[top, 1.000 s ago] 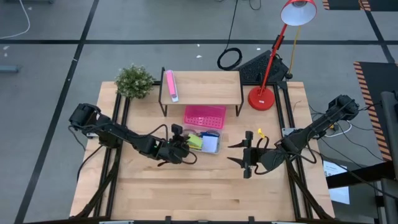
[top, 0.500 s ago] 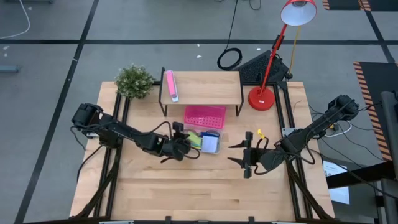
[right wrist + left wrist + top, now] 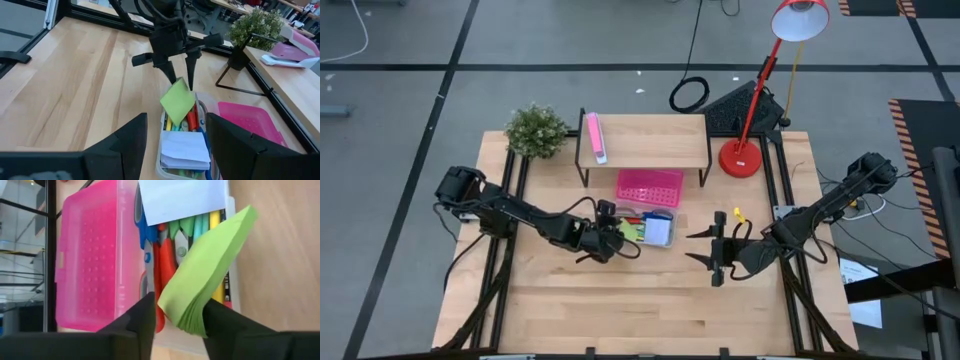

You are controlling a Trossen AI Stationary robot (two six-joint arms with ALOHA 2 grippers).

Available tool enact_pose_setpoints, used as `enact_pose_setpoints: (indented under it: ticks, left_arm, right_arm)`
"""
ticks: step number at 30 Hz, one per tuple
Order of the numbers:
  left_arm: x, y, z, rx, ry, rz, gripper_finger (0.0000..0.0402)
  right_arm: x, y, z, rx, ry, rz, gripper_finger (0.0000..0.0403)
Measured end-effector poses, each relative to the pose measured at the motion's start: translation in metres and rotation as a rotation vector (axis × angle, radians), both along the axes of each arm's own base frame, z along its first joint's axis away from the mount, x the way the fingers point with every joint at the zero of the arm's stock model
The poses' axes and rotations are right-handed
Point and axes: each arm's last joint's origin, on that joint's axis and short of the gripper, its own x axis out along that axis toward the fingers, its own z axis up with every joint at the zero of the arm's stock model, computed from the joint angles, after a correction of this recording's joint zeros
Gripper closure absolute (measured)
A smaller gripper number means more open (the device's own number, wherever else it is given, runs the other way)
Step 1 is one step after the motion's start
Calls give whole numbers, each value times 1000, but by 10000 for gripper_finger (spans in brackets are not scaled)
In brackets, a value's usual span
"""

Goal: Pack school essentials
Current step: Put the light green sticky notes into the supply box

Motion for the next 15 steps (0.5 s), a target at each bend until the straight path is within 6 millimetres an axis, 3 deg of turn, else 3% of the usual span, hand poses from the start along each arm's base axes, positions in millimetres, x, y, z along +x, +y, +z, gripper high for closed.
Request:
enact_pose_setpoints:
  ticks: [4,7,10,15]
  left_arm:
    - [0,-1,-1,-58,-2,-4,237]
    - [0,-5,0,-66,-10,-16,232]
    - [0,-9,1,-26,-27,-26,257]
    - [0,-13,10,9,-86,-32,339]
  right_arm:
    - [0,0,0,-3,-4,3,209]
    - [0,0,0,-3,-4,3,209]
    - [0,0,0,-3,-4,2,209]
    - [0,0,1,-3,-4,3,209]
